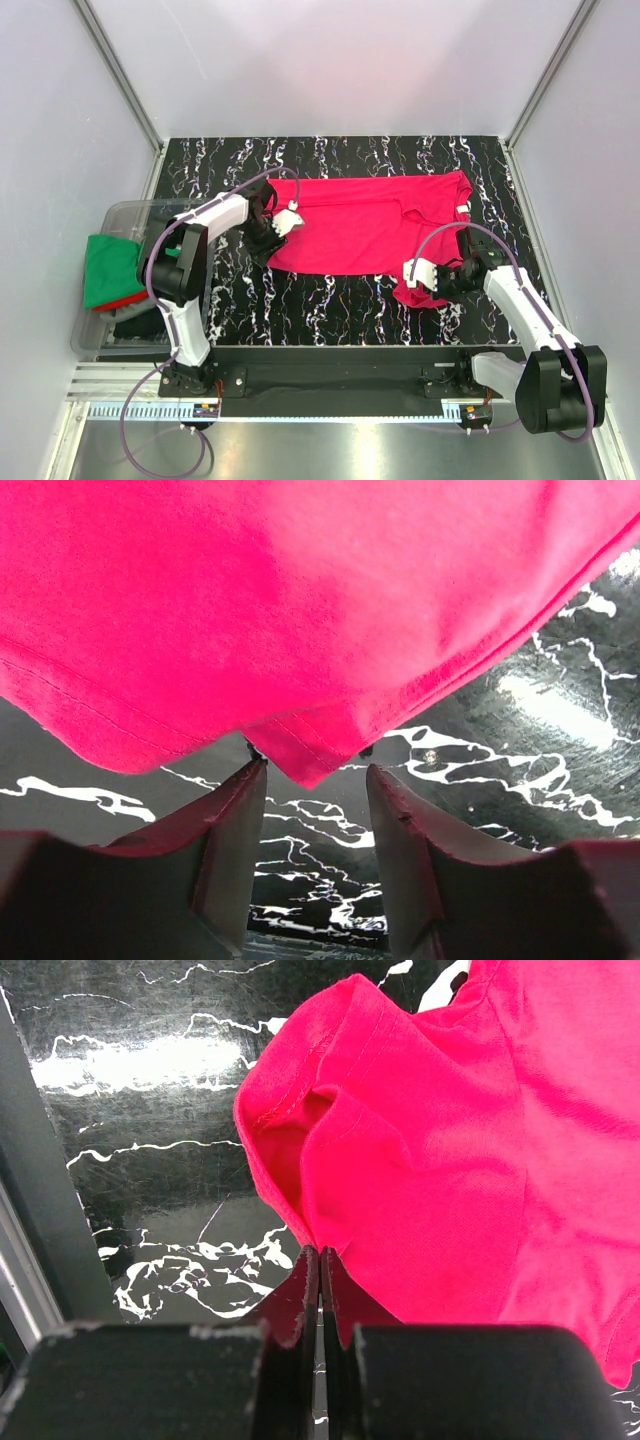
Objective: Fold and stack the t-shirts
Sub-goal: Fold the tshirt
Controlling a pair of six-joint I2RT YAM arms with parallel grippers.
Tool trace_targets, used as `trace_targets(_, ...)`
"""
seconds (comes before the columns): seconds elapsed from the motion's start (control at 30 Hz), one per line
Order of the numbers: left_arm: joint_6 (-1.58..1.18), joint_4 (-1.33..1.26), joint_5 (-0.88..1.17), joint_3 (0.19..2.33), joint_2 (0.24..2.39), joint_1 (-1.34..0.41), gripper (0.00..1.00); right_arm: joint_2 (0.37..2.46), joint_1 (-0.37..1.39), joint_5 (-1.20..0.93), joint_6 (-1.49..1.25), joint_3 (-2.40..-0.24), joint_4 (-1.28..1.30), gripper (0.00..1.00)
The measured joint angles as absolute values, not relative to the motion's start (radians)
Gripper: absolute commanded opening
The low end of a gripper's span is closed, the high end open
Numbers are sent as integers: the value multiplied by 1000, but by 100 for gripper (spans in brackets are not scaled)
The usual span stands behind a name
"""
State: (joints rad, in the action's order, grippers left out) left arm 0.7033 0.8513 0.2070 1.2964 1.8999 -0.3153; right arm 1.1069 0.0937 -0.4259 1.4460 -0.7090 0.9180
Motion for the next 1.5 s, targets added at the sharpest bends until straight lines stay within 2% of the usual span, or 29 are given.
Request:
trace_targets(0.03, 700, 850, 207, 1296, 1901, -315, 36, 1107, 94, -426, 1445, -709, 917, 3)
trace_targets(0.07, 696, 851, 208, 1296, 1901, -315, 20, 1107, 94, -425, 1443, -709, 918, 3)
trace_targets(0.1, 688, 851, 210, 1296, 1902, -315, 13, 1107, 94, -422, 1442, -709, 918, 3)
trace_targets(0.13, 692, 851, 211, 1296, 1903, -315, 0, 1107, 94, -419, 1439, -709, 916, 4)
trace_targets(0.47, 678, 845, 218, 1259, 1879, -315, 0, 1108, 94, -400, 1335, -723, 880, 2)
trace_targets(0.83, 676, 875, 217, 1198, 1728, -316, 0, 1085, 94, -351, 1162, -846, 816, 1)
trace_targets(1.03, 672, 886, 217, 1199, 1716, -316, 0, 1091, 94, -312, 1102, -901, 762, 0)
trace_targets(1.5, 669, 930, 212, 1367, 1756, -308, 0, 1329, 49, -229, 1065, -1241, 601, 0)
